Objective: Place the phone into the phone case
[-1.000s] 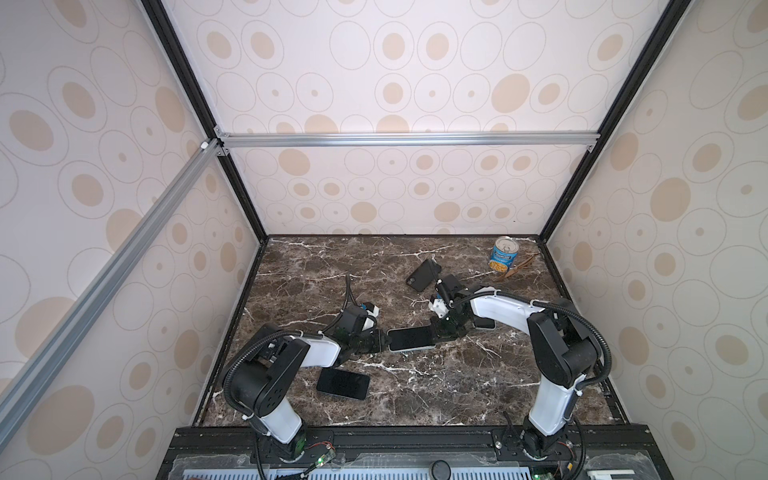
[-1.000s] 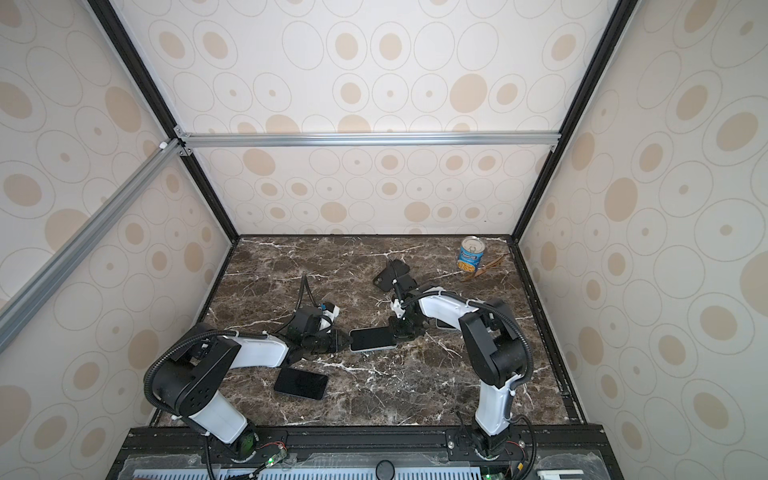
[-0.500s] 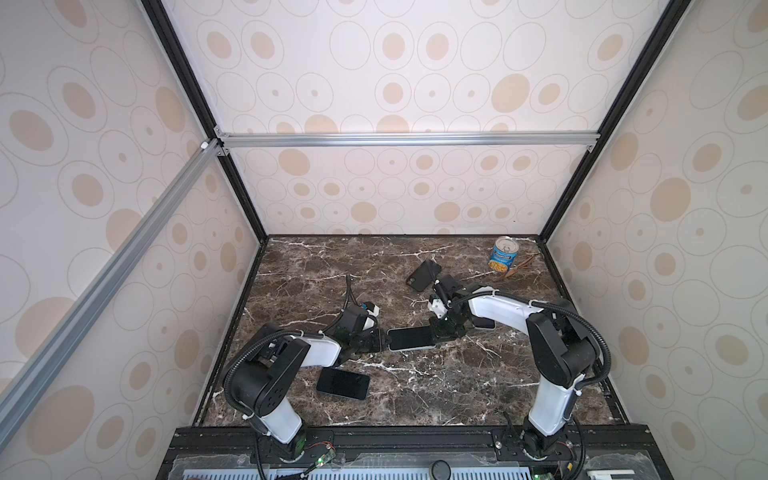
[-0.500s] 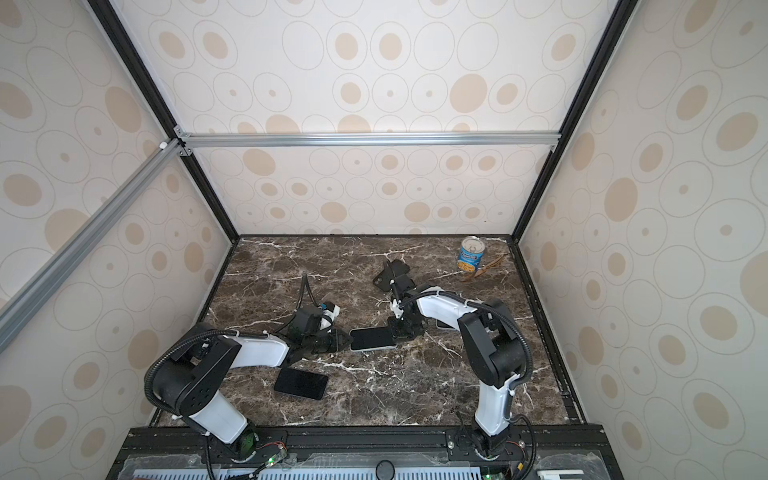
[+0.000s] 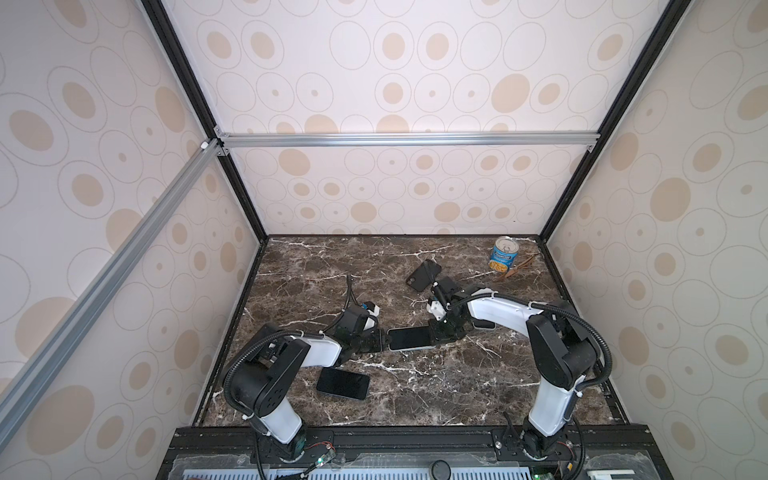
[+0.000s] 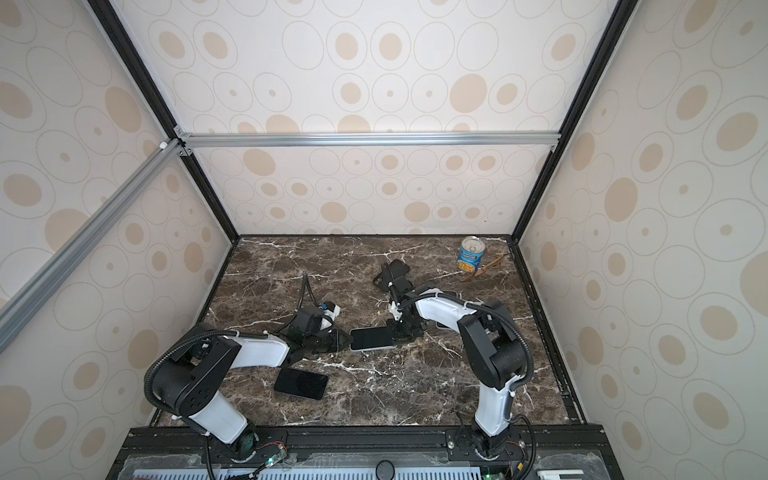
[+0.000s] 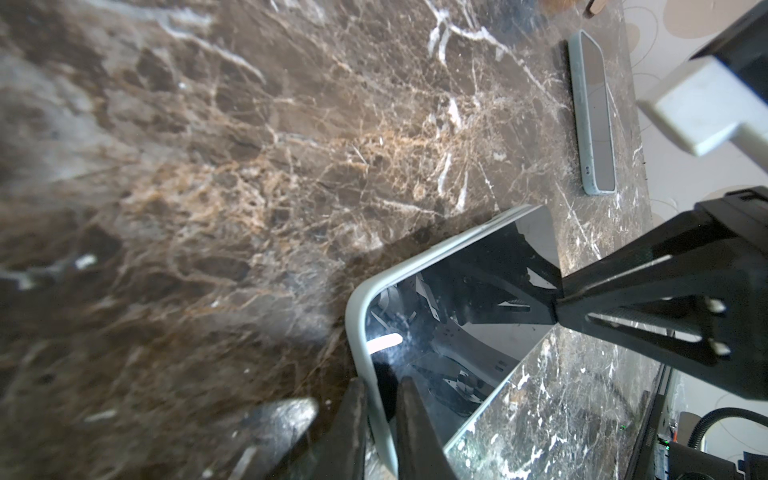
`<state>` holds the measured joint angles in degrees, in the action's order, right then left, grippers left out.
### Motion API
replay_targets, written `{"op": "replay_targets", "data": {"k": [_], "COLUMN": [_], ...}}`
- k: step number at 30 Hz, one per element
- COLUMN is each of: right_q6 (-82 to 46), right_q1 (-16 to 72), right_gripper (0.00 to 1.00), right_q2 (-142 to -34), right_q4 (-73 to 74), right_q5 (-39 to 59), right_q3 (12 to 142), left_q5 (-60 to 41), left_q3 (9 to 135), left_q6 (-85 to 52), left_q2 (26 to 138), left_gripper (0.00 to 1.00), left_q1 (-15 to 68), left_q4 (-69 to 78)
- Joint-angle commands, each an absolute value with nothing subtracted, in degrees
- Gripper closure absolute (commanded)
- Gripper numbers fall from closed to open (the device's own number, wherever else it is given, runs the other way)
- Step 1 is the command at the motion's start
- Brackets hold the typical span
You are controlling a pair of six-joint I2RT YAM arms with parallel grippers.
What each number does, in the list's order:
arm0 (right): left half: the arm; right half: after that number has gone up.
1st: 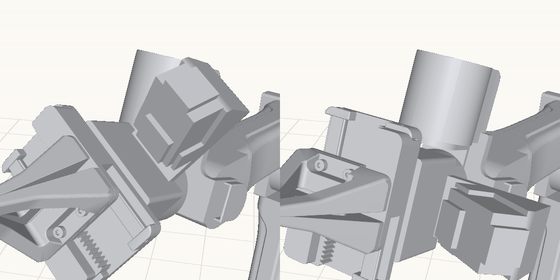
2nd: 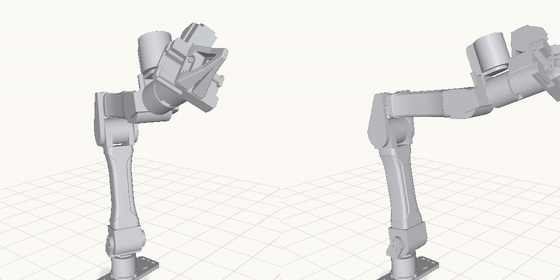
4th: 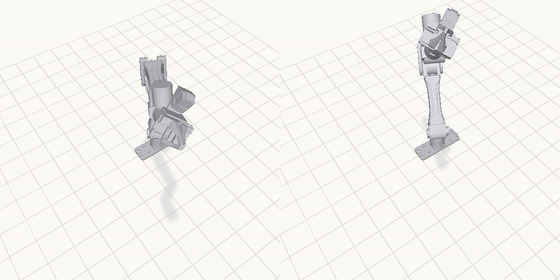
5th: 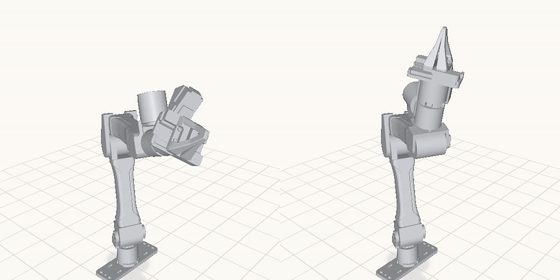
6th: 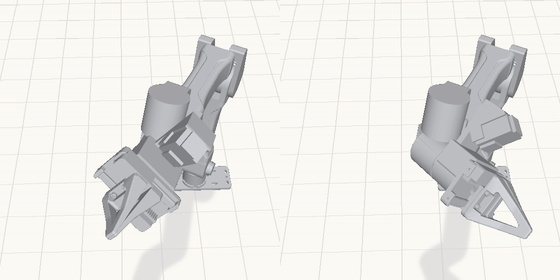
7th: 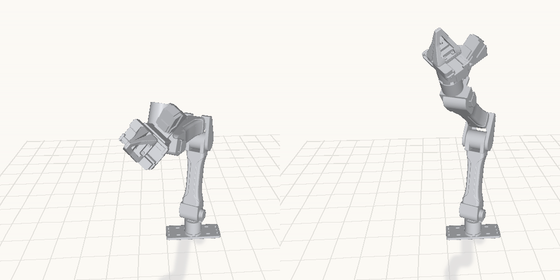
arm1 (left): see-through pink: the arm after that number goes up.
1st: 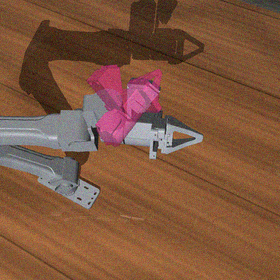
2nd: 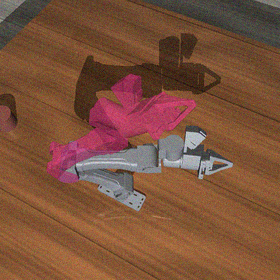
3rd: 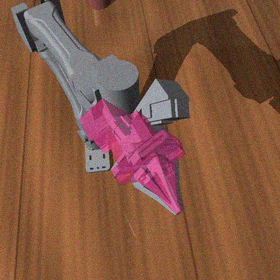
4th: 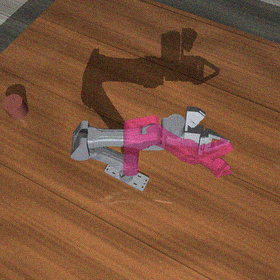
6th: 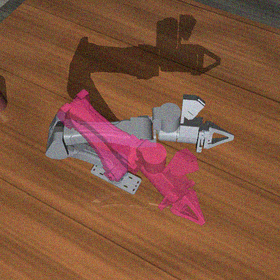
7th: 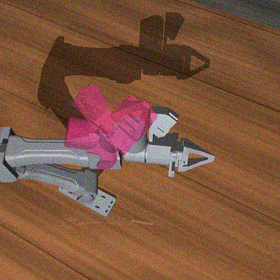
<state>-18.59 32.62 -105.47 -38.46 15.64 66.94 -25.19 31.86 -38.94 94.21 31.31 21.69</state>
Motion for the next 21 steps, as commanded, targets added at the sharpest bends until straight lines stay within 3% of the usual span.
{"op": "replay_targets", "data": {"k": [1,14,21], "right_q6": [-17.80,-19.24,-19.17], "right_q1": [36.21,36.17,36.21], "right_gripper": [0.80,0.67,0.65], "right_q2": [-110.13,-102.30,-100.77], "right_q4": [-42.25,-42.69,-43.13], "right_q5": [15.63,7.95,6.13], "right_q3": [63.67,65.61,65.48], "left_q5": [-24.97,-23.38,-22.91], "left_q3": [31.11,32.43,33.41], "left_q6": [-37.46,-36.39,-34.95], "left_q2": [96.50,94.75,93.96], "left_gripper": [0.84,0.83,0.82], "left_q1": [33.31,33.21,33.08], "left_q4": [14.06,12.46,10.92]}}
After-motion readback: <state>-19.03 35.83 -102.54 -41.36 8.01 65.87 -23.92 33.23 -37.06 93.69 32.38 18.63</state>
